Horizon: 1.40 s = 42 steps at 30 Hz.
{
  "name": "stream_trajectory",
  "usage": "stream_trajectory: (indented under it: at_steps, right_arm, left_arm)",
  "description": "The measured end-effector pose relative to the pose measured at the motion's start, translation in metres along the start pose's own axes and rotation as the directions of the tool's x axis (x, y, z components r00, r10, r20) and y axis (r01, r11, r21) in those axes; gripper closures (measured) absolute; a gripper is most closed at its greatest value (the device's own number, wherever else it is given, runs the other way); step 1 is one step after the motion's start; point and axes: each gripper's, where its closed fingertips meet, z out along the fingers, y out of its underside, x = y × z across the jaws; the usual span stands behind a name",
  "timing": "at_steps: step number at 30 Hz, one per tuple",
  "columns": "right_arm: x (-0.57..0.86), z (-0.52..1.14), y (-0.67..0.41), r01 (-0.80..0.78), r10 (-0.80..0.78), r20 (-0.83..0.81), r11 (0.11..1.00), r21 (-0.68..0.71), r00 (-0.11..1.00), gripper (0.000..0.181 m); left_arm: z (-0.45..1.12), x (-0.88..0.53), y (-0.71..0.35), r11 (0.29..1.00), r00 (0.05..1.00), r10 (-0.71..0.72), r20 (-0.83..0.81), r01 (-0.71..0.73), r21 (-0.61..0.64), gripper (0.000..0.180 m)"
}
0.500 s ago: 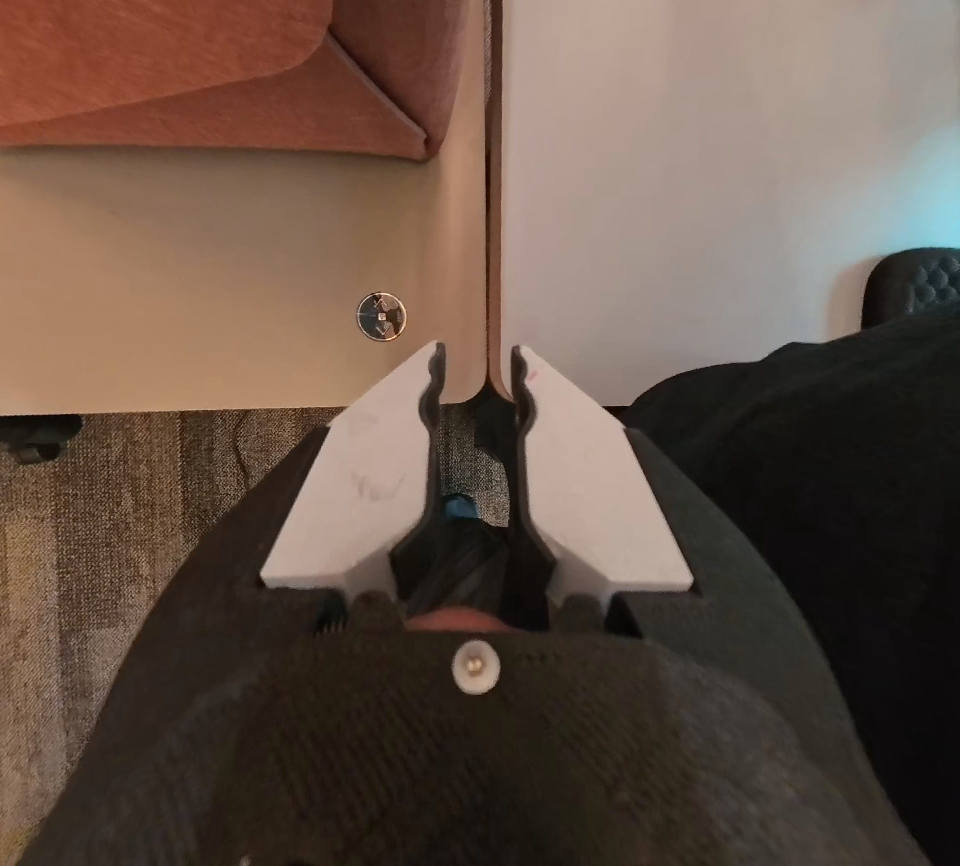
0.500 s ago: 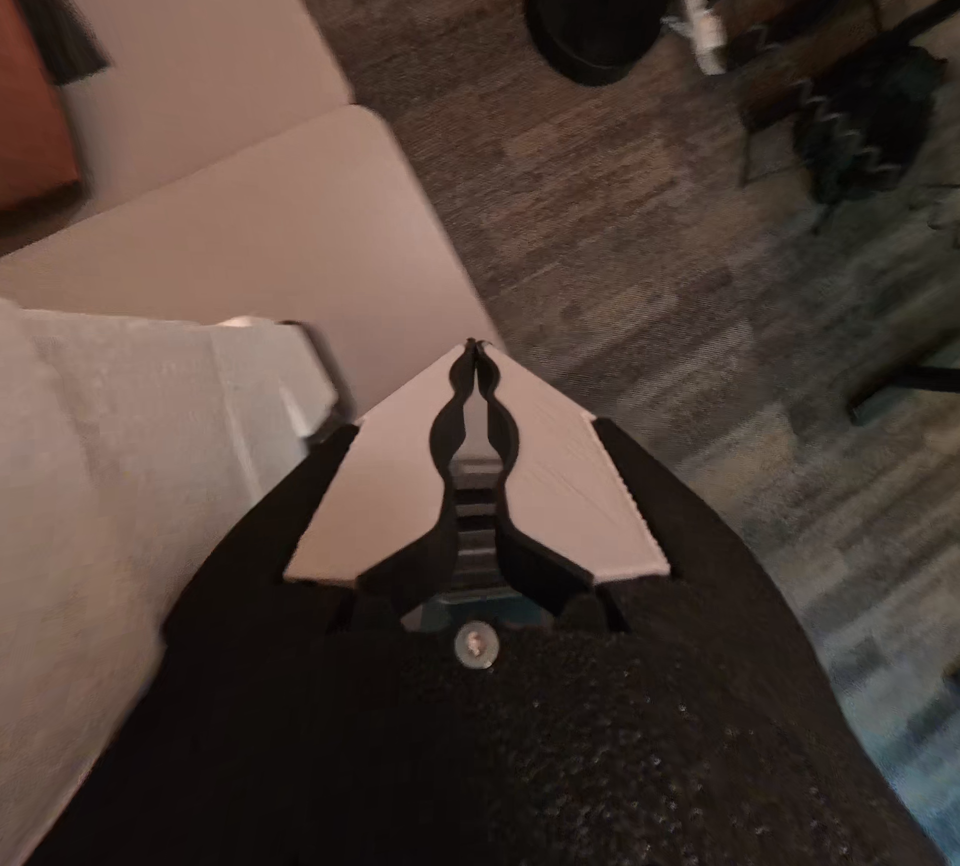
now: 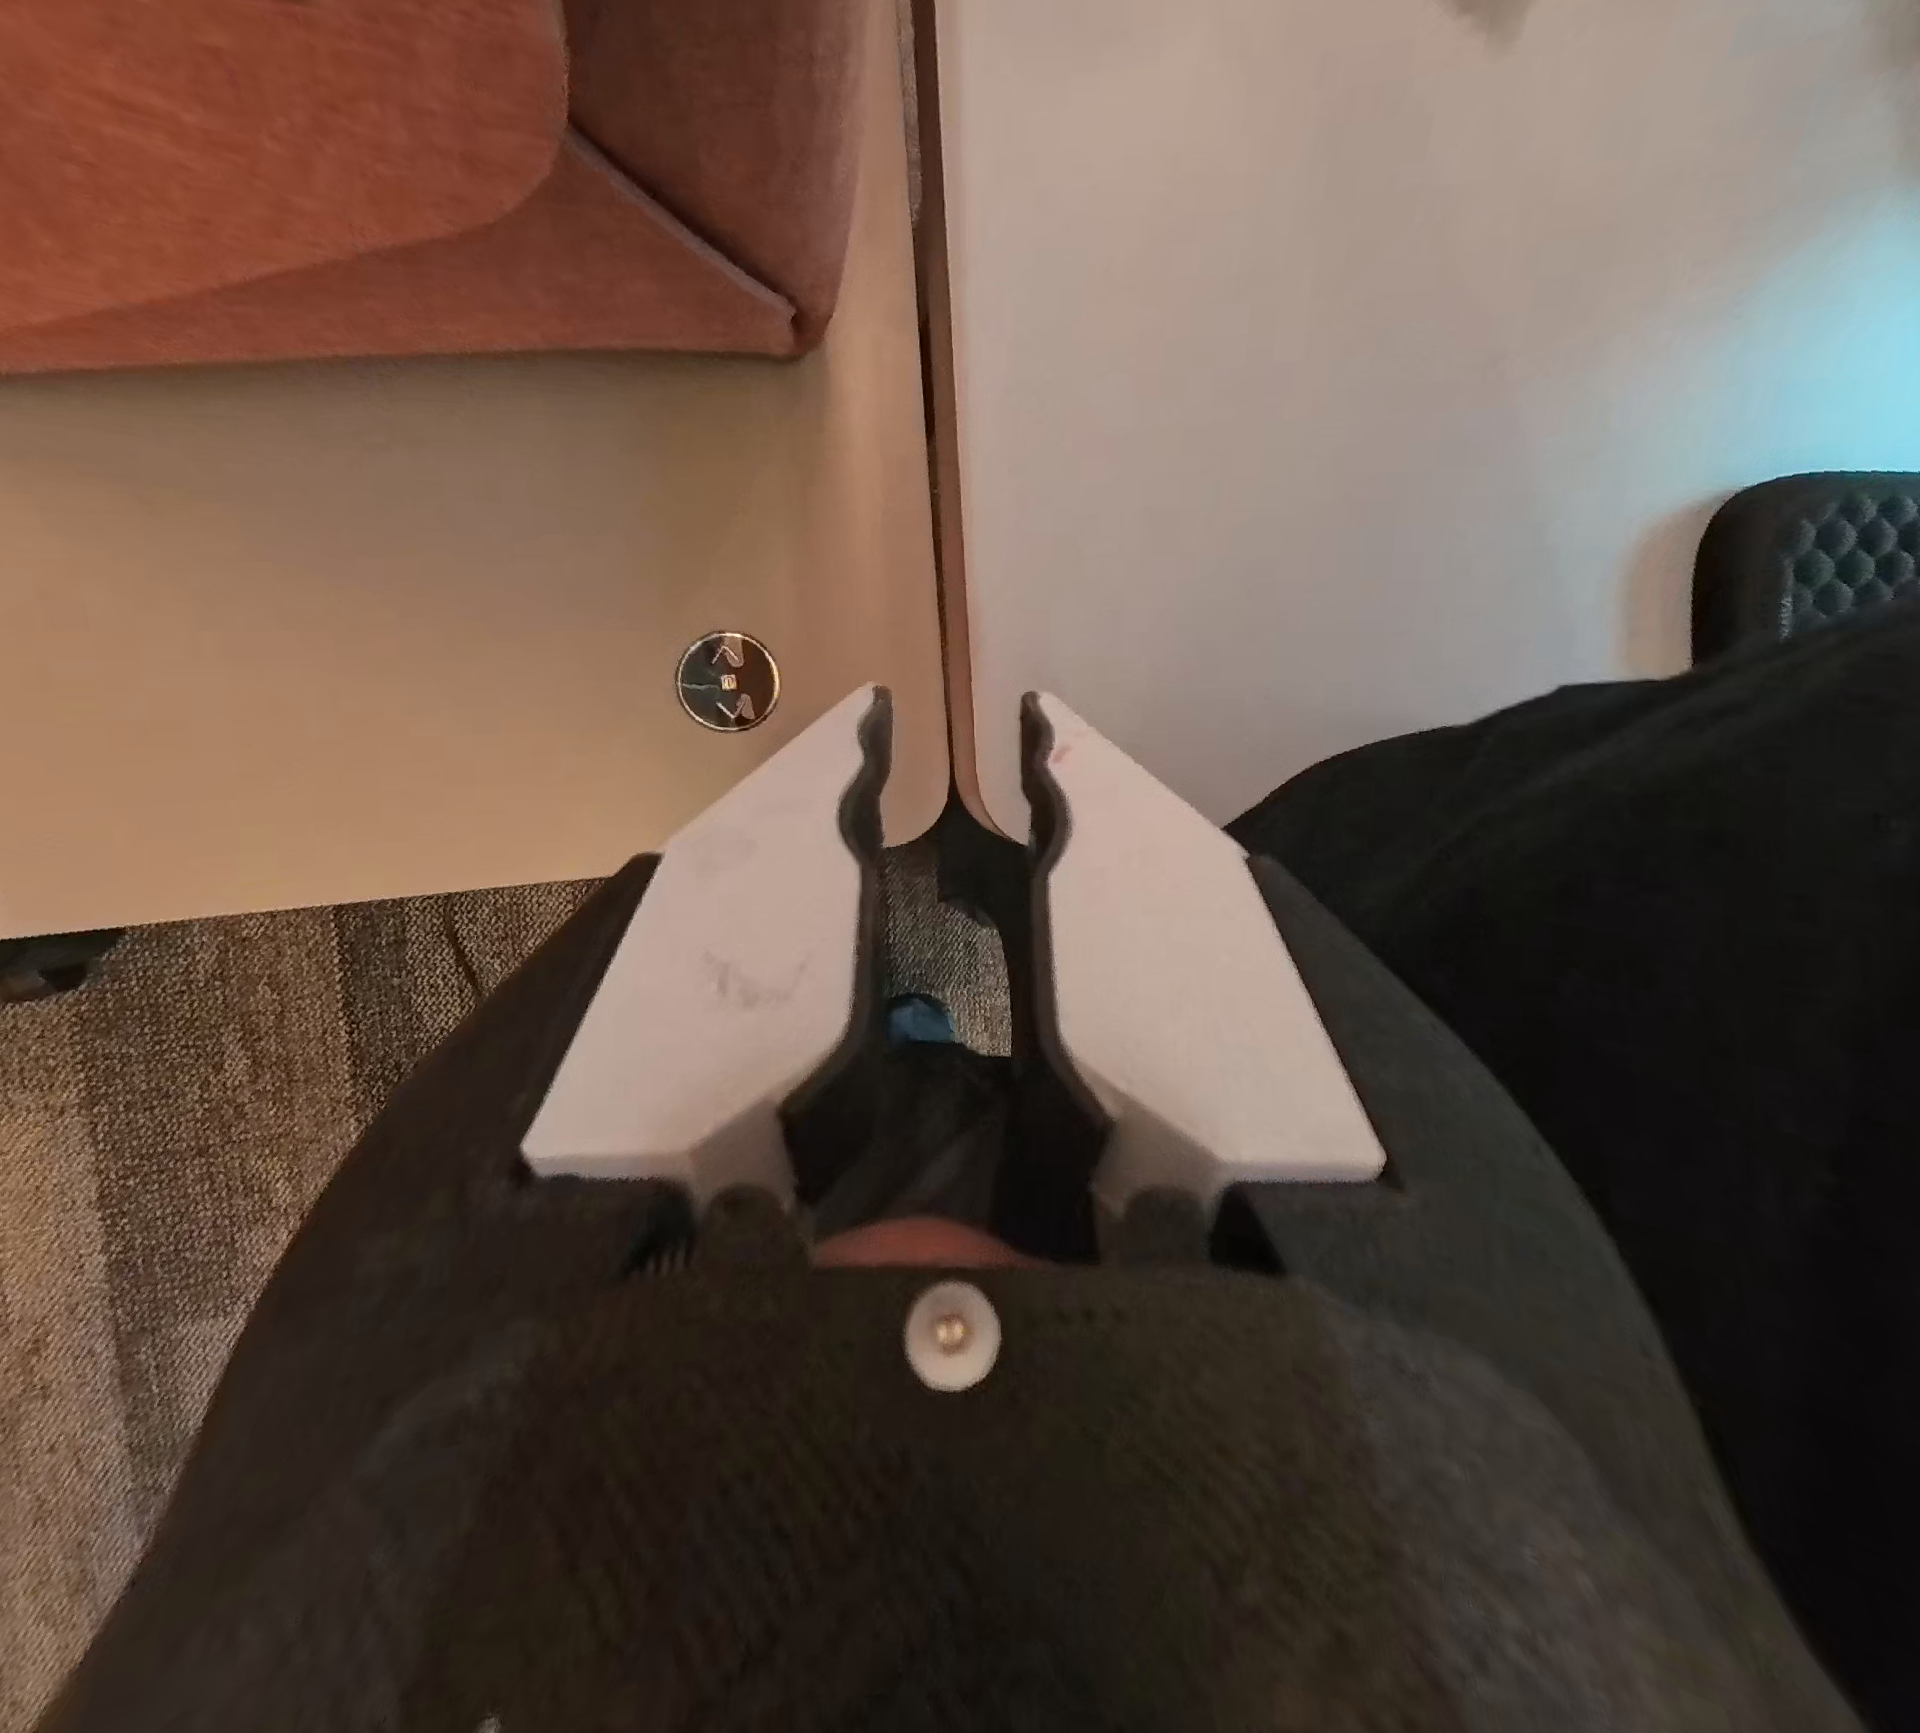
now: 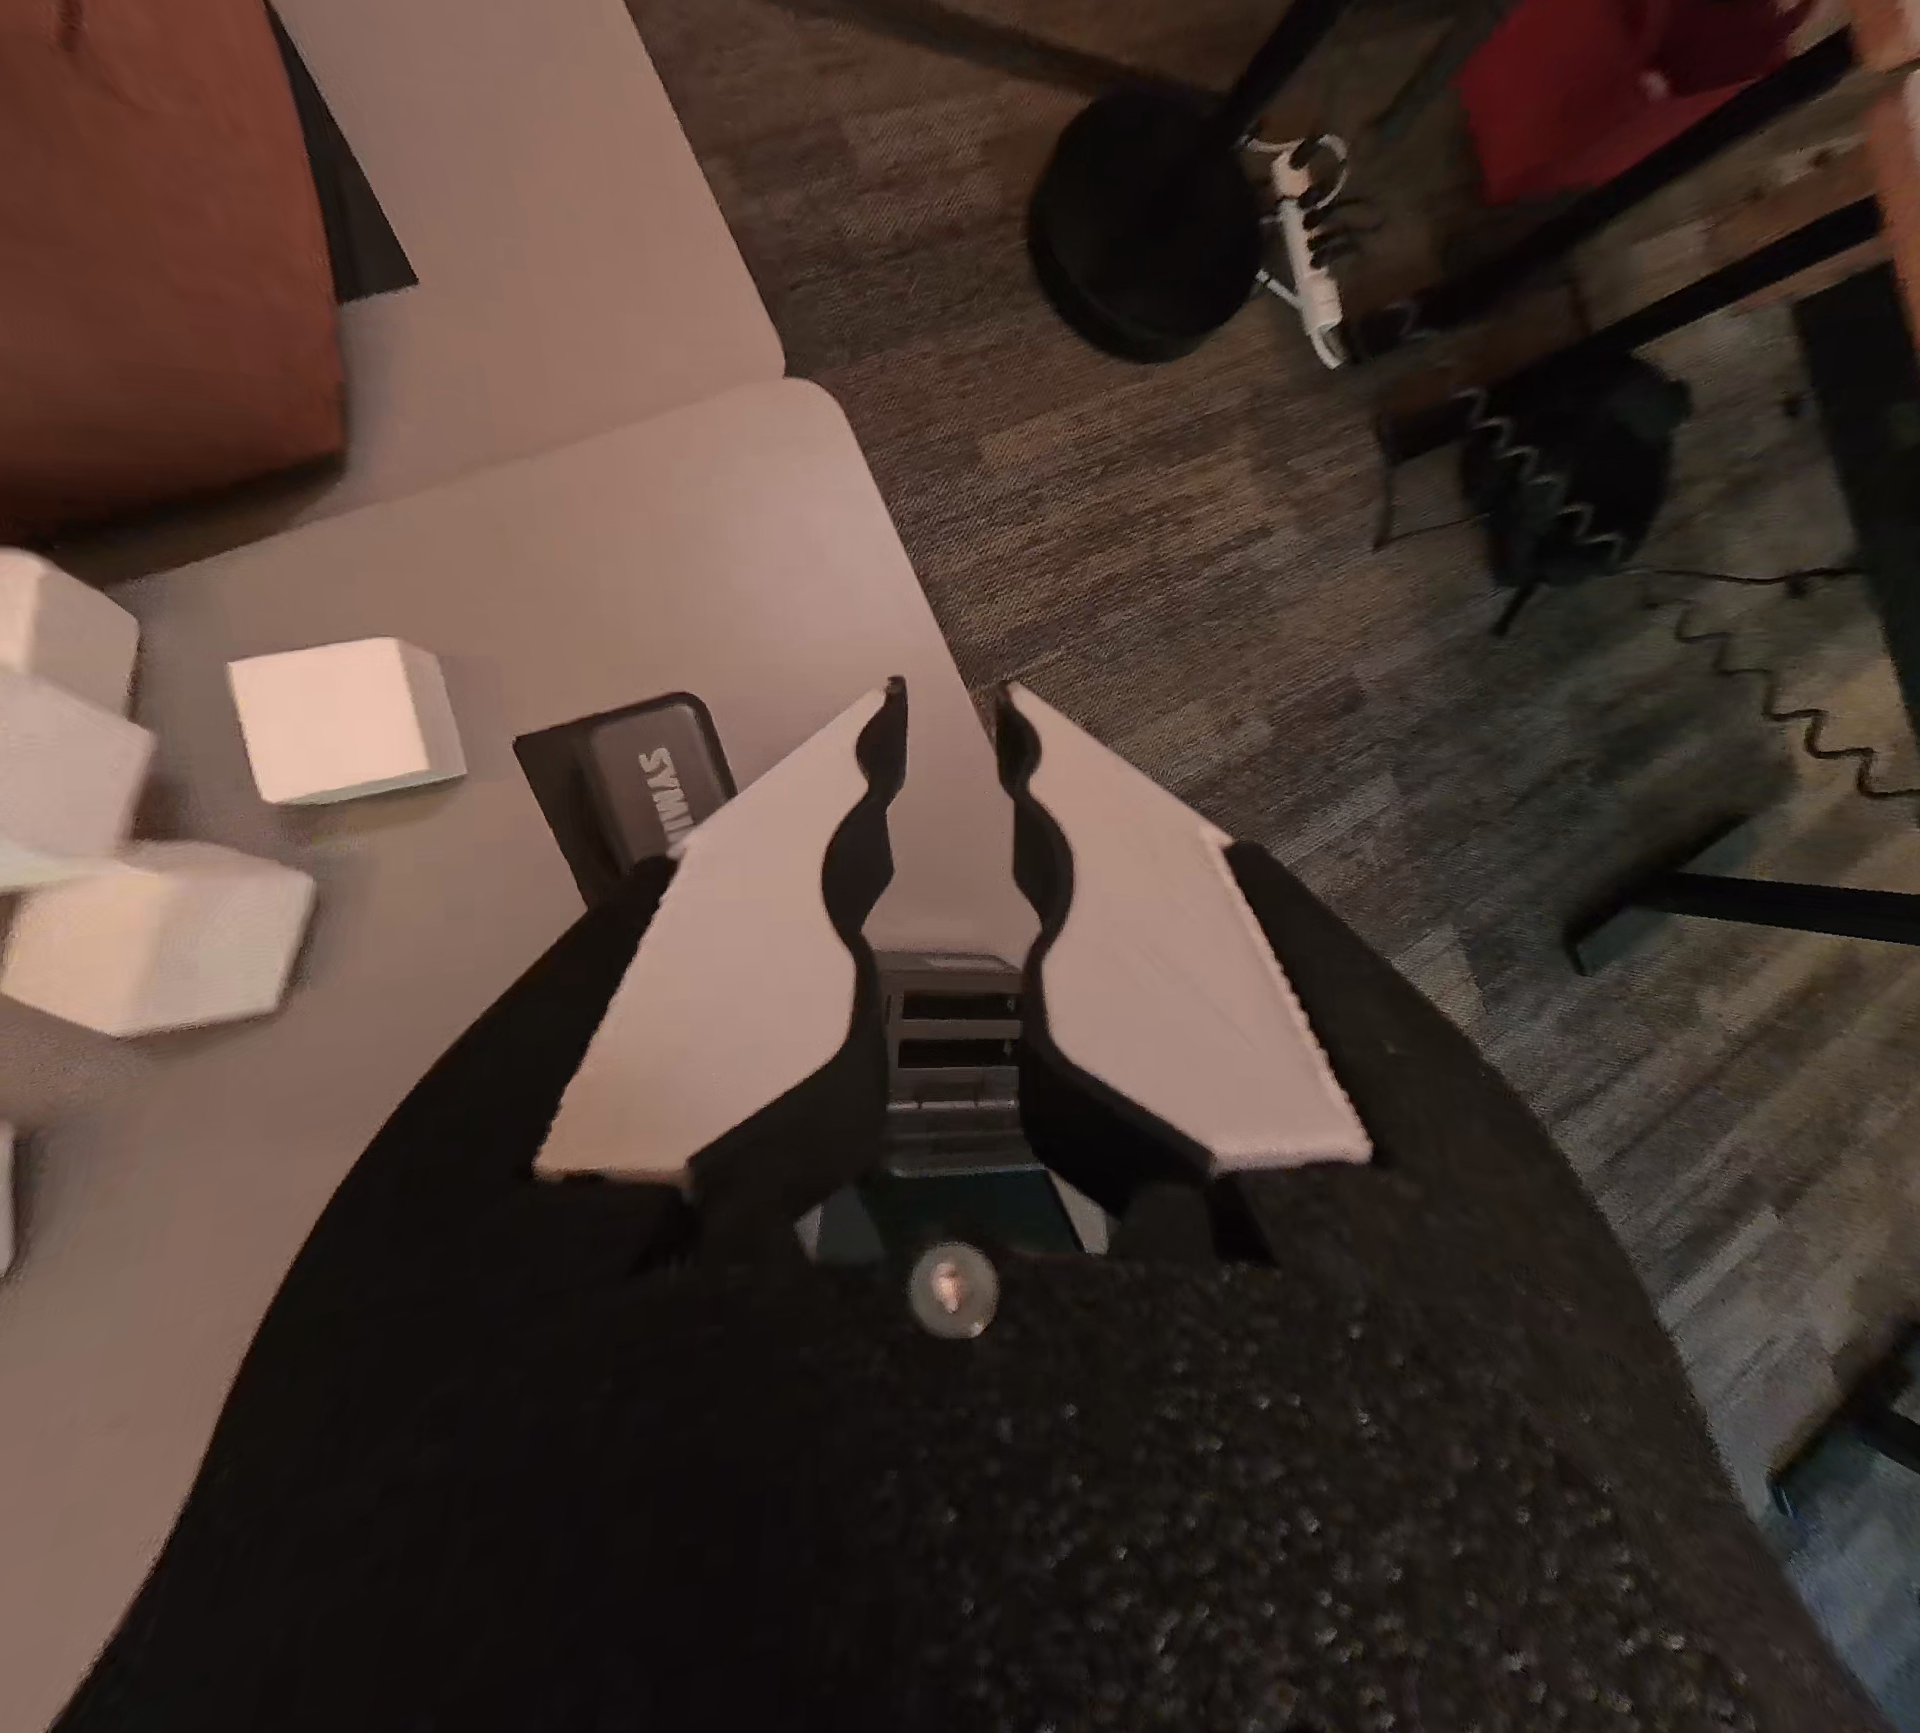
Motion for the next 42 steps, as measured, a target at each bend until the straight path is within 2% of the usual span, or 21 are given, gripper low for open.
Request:
stream_trajectory:
  at_steps: [2,4,5,7,13,16,21,25,28,30,32,35,39,42]
  right_arm:
    - [-0.017,-0.017,-0.007,-0.021,0.02,0.02,0.999,0.024,1.0,0.156]
    - [-0.051,-0.031,-0.006,-0.041,0.037,0.093,0.998,0.041,0.995,0.136]
    - [-0.075,-0.036,0.0,-0.043,0.038,0.152,0.999,0.031,0.988,0.133]
    - [-0.125,-0.04,0.021,-0.032,0.033,0.253,0.999,-0.007,0.967,0.128]
    - [-0.238,-0.017,0.101,-0.02,0.075,0.336,0.986,-0.164,0.939,0.127]
    - [-0.273,-0.01,0.12,-0.016,0.091,0.382,0.981,-0.196,0.92,0.123]
    - [-0.287,0.006,0.117,0.222,-0.161,0.394,0.968,-0.116,0.905,0.123]
    - [-0.285,0.016,0.115,0.496,-0.415,0.431,0.864,-0.091,0.802,0.127]
    - [-0.283,0.033,0.123,0.557,-0.44,0.463,0.817,-0.149,0.769,0.115]
    - [-0.29,0.042,0.128,0.577,-0.443,0.493,0.801,-0.156,0.749,0.115]
    - [-0.295,0.048,0.136,0.596,-0.442,0.521,0.785,-0.168,0.73,0.126]
    - [-0.294,0.044,0.131,0.572,-0.421,0.535,0.807,-0.149,0.732,0.125]
    - [-0.238,0.018,0.084,0.417,-0.329,0.48,0.905,-0.087,0.813,0.125]
    - [-0.166,0.007,0.064,0.31,-0.222,0.413,0.937,-0.159,0.883,0.126]
  left_arm:
    - [0.0,0.0,-0.001,1.0,1.0,0.009,-0.009,-0.008,0.008,0.157]
    - [-0.001,0.0,-0.002,1.0,1.0,0.018,-0.015,-0.018,0.016,0.157]
    - [-0.001,-0.001,-0.003,1.0,1.0,0.02,-0.02,-0.02,0.02,0.157]
    - [-0.002,-0.002,-0.002,0.999,0.999,0.023,-0.024,-0.022,0.031,0.157]
    - [-0.007,-0.004,0.002,0.999,0.999,0.02,-0.048,-0.018,0.051,0.157]
    - [-0.009,-0.005,0.005,0.998,0.998,0.029,-0.047,-0.026,0.057,0.157]
    - [-0.013,-0.007,0.012,0.998,0.998,0.015,-0.056,-0.012,0.055,0.157]
    - [-0.014,-0.006,0.015,0.999,0.999,0.014,-0.051,-0.011,0.053,0.157]
    - [-0.013,-0.004,0.016,0.999,0.999,-0.001,-0.046,0.003,0.051,0.157]
    - [-0.013,-0.004,0.016,0.999,0.999,-0.01,-0.038,0.012,0.053,0.157]
    - [-0.013,-0.003,0.015,0.998,0.999,-0.019,-0.033,0.021,0.052,0.157]
    - [-0.01,-0.001,0.014,0.999,0.999,-0.027,-0.025,0.028,0.043,0.157]
    - [-0.006,0.002,0.015,0.999,0.999,-0.039,-0.017,0.04,0.022,0.157]
    - [-0.003,0.003,0.016,0.998,0.998,-0.055,-0.014,0.055,0.007,0.157]
